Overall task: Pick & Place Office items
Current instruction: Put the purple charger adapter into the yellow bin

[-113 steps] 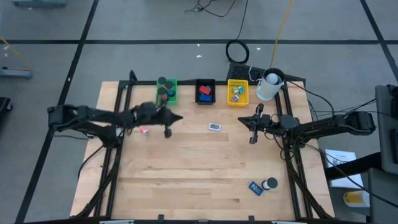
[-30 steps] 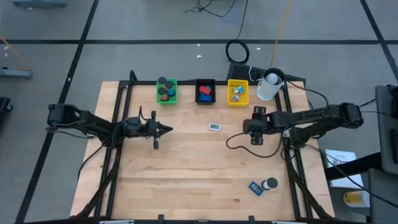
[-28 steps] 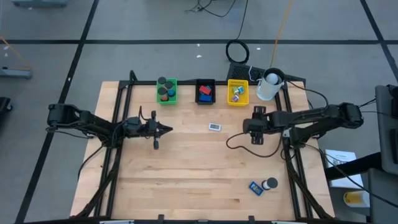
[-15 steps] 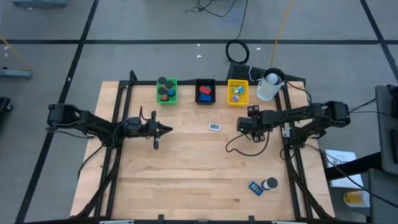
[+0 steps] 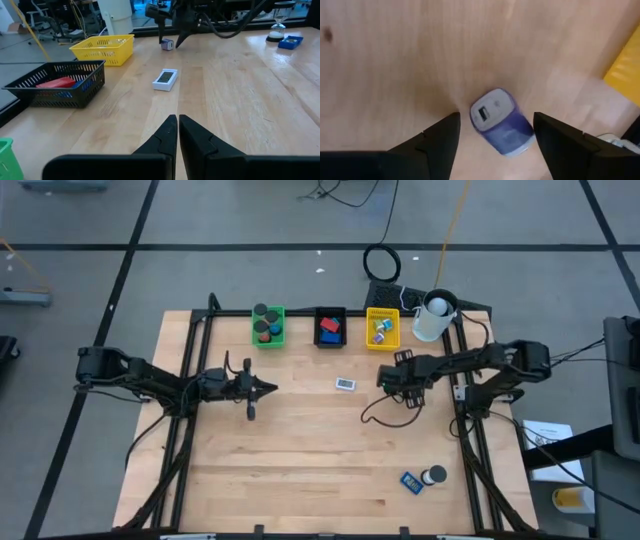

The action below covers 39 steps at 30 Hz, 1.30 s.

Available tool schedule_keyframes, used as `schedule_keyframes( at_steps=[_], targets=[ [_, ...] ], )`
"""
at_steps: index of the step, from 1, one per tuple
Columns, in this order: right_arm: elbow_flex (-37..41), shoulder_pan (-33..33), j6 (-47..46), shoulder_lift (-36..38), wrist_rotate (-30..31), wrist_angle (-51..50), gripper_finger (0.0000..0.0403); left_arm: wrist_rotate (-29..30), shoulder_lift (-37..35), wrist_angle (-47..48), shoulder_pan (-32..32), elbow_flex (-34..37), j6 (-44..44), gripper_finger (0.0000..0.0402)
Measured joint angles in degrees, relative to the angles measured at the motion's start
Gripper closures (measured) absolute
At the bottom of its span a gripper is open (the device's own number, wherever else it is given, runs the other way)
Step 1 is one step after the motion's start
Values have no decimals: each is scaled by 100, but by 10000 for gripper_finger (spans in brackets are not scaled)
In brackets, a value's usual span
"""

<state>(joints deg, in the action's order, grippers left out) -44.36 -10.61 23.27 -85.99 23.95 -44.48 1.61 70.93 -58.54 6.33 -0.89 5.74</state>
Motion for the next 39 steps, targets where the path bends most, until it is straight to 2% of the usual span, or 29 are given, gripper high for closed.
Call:
schedule_keyframes(
  at_steps=[4,10,13,18,24,29,33,39],
  targets=[
    [1,-97,37,-9,-2,-127,184,2,0,0,2,0,0,376],
    [2,-176,-62,6,-10,-115,254,1,0,2,2,0,0,376],
    [0,-175,-246,42,-149,-116,276,2,0,3,0,0,0,376],
    [2,-186,-813,243,-544,68,266,2,-2,4,1,0,0,376],
    [2,-349,-1219,965,-1422,1238,257,2,0,5,0,0,0,376],
    [-31,-935,-2237,1440,-921,2345,264,2,-1,4,2,0,0,376],
    [-433,-1643,-2610,1330,-866,2406,255,14,-1,-4,2,0,42,376],
    [-1571,-2374,-2793,290,-894,1861,260,52,-2,-4,2,0,55,376]
  ],
)
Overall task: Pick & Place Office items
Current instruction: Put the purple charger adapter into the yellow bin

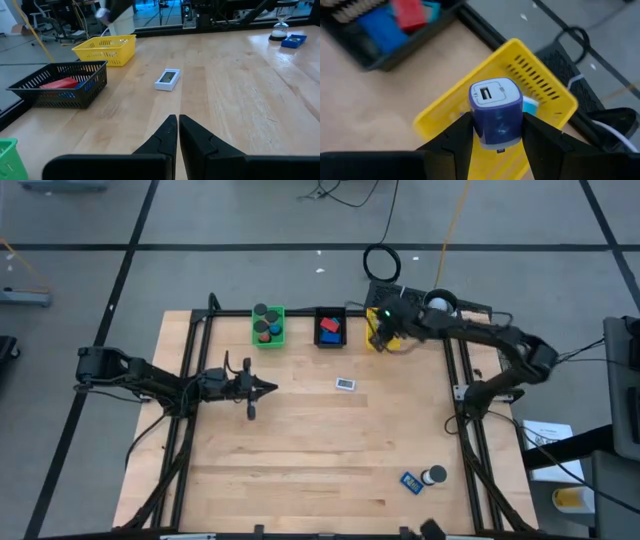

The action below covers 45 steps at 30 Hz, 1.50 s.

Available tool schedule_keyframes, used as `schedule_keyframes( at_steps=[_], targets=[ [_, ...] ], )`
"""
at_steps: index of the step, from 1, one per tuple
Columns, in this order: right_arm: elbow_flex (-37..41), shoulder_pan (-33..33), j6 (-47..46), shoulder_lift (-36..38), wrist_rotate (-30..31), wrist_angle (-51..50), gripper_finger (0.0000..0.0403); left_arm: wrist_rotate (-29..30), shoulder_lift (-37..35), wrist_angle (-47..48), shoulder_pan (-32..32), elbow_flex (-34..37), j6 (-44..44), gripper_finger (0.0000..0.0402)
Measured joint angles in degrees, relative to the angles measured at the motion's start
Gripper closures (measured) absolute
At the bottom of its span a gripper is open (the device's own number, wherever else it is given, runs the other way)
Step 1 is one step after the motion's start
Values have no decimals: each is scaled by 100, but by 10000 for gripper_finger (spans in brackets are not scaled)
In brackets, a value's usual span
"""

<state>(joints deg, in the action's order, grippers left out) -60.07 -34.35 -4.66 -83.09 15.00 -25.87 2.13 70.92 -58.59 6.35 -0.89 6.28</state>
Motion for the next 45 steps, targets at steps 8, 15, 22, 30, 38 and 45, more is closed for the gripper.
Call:
schedule_keyframes(
  at_steps=[8,15,22,30,38,45],
  targets=[
    [-1494,-755,-475,-1548,-242,-1100,251,0,1,7,0,0,-51,376],
    [-1682,-1121,-1109,-2001,-1067,-1258,254,-2,0,7,-2,0,-59,376],
    [-1682,-1058,-1143,-1736,-892,-1898,252,-2,2,7,0,0,-59,376],
    [-1682,-1014,-1507,-1829,-920,-2220,251,-2,0,7,-2,0,-81,376],
    [-1642,-1083,-1655,-1928,-1072,-2155,251,-4,2,9,-2,0,-81,376],
    [-1542,-1095,-1494,-1989,-1067,-2129,237,-7,0,9,-1,0,-81,376]
  ],
)
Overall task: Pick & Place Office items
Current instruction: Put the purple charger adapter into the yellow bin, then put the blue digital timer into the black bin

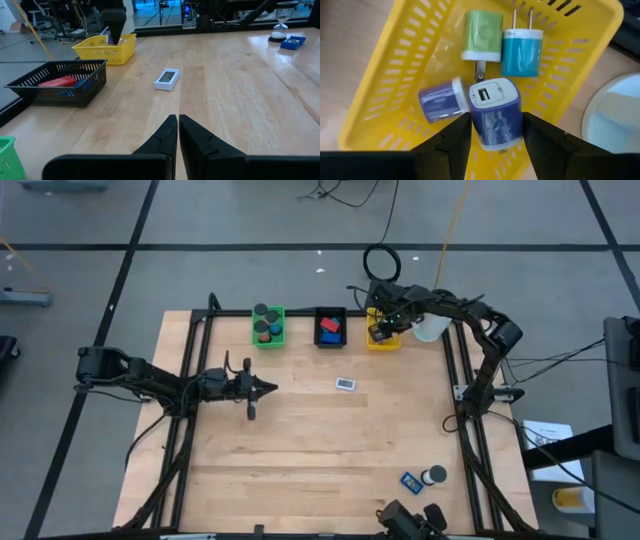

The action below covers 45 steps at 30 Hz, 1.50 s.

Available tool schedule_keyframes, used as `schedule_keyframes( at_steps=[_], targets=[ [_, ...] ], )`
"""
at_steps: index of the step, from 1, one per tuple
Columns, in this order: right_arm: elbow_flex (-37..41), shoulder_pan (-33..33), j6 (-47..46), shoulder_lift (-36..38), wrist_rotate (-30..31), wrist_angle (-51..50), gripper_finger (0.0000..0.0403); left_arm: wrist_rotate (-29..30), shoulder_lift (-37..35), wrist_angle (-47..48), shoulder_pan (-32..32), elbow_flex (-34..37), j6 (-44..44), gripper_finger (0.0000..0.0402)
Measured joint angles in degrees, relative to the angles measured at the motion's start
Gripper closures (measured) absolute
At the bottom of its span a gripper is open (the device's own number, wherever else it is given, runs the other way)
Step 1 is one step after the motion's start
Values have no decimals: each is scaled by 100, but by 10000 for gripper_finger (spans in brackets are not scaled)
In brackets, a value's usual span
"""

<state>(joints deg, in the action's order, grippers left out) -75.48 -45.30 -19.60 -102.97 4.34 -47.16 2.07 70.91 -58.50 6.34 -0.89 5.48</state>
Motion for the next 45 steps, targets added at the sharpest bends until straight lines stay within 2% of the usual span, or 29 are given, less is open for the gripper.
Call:
schedule_keyframes(
  at_steps=[13,16,19,22,25,29,31,34,37,40,45],
  targets=[
    [-2,13,425,165,4,33,164,0,2,2,1,-127,-112,376],
    [-2,44,616,470,12,47,174,-52,0,15,6,-282,-337,376],
    [56,240,866,841,327,272,208,-54,0,142,6,-367,-382,376],
    [543,578,1139,1380,468,1359,256,-52,0,136,6,-330,-249,390],
    [1475,944,1359,1922,314,2873,306,-49,-49,130,6,-280,-195,396],
    [2961,1382,1505,2530,275,5473,363,-12,-48,98,11,-275,-38,393],
    [3650,1516,1595,2704,57,6907,385,-7,-50,7,31,-275,106,397],
    [4475,1664,1564,2835,-252,8964,399,-7,-50,-31,127,-275,160,394],
    [5019,1778,1263,2851,-316,10547,397,-35,-49,72,282,-309,34,380],
    [5295,1858,1156,2848,-556,11309,398,-48,-48,142,390,-330,-157,375],
    [5357,2111,1260,2847,-606,11403,401,-52,-48,142,386,-332,-87,390]
  ],
)
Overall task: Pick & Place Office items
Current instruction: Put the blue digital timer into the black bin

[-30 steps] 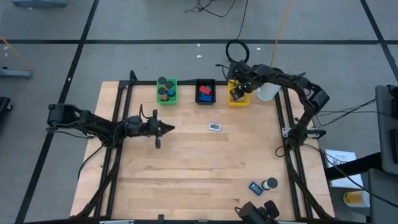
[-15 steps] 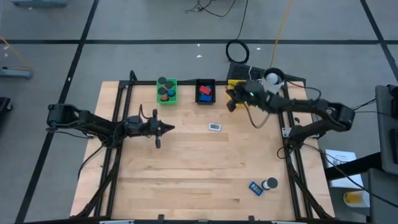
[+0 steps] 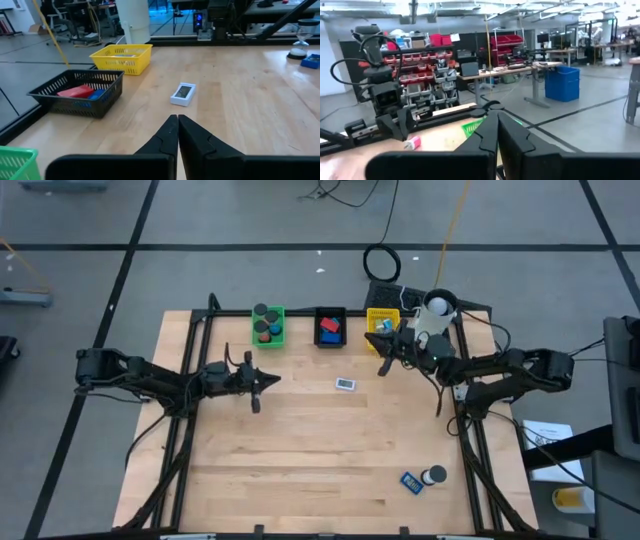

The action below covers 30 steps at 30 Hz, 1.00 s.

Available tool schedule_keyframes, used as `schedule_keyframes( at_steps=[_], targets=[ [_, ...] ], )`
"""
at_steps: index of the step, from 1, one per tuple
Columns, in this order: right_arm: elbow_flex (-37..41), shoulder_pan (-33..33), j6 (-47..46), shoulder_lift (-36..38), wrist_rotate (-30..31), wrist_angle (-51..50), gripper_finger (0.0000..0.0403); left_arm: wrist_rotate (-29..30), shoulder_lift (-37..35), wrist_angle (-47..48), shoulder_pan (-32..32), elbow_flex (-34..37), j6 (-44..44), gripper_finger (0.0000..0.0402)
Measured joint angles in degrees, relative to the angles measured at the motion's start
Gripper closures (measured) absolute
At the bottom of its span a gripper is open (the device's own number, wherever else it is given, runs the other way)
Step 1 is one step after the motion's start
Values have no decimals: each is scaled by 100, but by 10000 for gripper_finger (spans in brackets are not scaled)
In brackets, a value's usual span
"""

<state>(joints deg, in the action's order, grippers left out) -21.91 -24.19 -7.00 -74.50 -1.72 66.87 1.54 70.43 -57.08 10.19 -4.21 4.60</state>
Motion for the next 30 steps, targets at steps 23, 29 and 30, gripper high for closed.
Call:
schedule_keyframes(
  at_steps=[23,29,30],
  targets=[
    [-721,1556,618,584,1754,-3475,401,1,7,588,-225,-9,24,390],
    [-1422,1981,311,584,2431,-4763,396,2,7,600,-225,-9,127,375],
    [-1452,2047,313,584,2452,-4757,392,4,7,614,-225,-9,125,376]
  ],
)
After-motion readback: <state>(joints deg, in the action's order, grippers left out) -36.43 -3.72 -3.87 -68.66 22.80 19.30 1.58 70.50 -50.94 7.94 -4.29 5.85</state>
